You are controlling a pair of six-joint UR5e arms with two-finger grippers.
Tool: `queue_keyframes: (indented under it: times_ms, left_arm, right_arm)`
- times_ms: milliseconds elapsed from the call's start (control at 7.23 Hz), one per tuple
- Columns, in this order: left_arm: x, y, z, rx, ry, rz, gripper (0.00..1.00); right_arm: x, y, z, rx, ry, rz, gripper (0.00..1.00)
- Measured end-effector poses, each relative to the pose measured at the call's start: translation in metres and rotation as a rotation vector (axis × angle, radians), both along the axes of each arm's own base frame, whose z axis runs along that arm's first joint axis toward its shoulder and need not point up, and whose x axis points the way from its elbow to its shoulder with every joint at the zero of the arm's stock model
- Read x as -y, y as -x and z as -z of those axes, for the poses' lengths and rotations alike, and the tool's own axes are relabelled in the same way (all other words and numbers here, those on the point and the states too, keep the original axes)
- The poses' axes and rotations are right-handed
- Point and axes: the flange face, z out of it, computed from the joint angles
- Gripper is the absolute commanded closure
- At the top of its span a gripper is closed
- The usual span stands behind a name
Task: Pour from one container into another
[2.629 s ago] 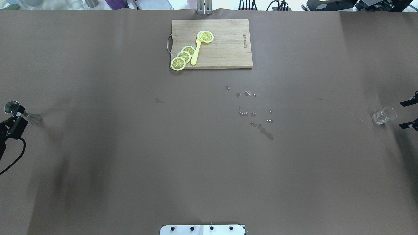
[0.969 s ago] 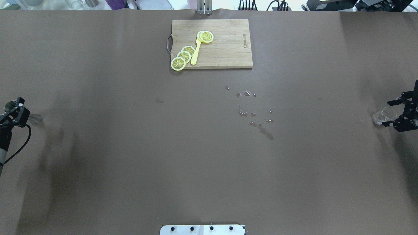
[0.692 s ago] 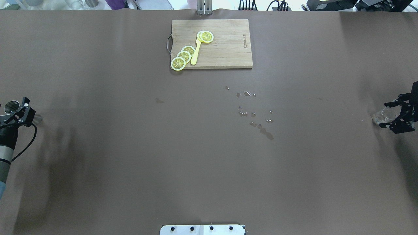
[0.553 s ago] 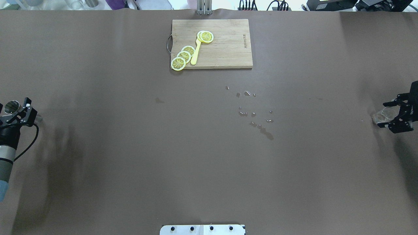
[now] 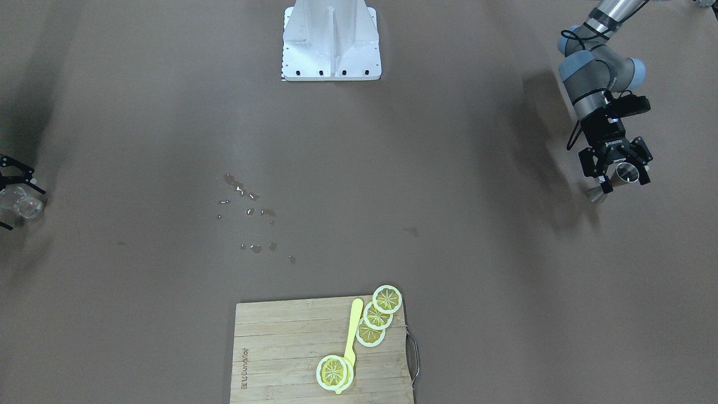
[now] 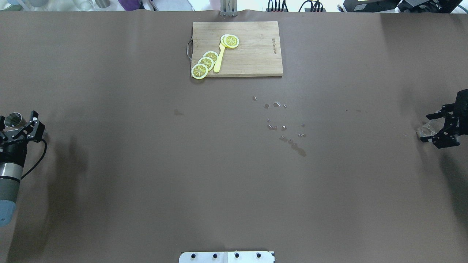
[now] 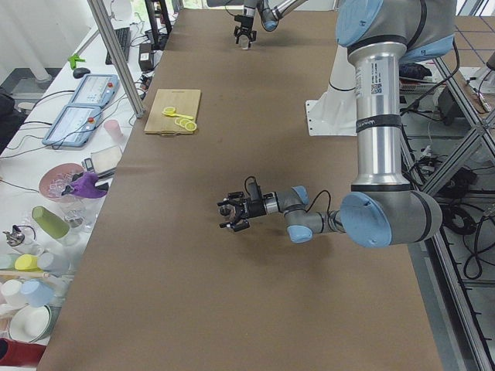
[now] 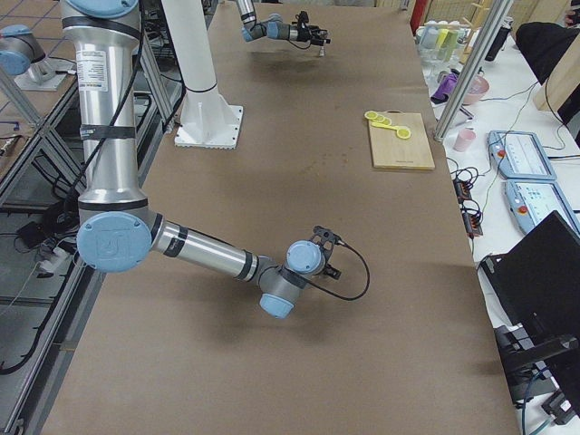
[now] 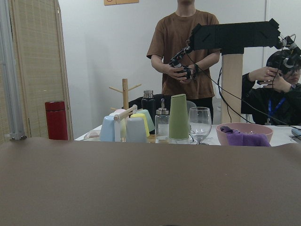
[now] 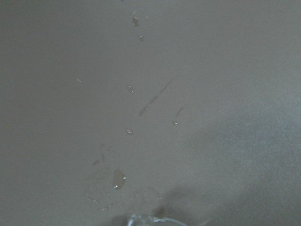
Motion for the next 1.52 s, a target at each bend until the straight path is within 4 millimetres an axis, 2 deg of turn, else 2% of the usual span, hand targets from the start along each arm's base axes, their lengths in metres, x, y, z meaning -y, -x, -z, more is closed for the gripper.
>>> queue_keyframes:
  times_ms: [553,1107,1522]
  left_arm:
    - [0.0,-0.009,-0.007,-0.025,0.004,0.002,0.03]
    - [-0.001,-0.01,-0.014,-0.031,0.011,0.003,0.03]
    - [-0.001,-0.01,-0.015,-0.028,0.013,0.002,0.03]
  right_arm:
    - [-0.005,-0.001,0.002,0.03,-0.049,-0.001,0.0]
    - [-0.022,-0.01,-0.012,0.088,-0.068,-0.03,0.0]
    - [-0.022,-0.012,-0.013,0.096,-0.081,-0.055,0.0]
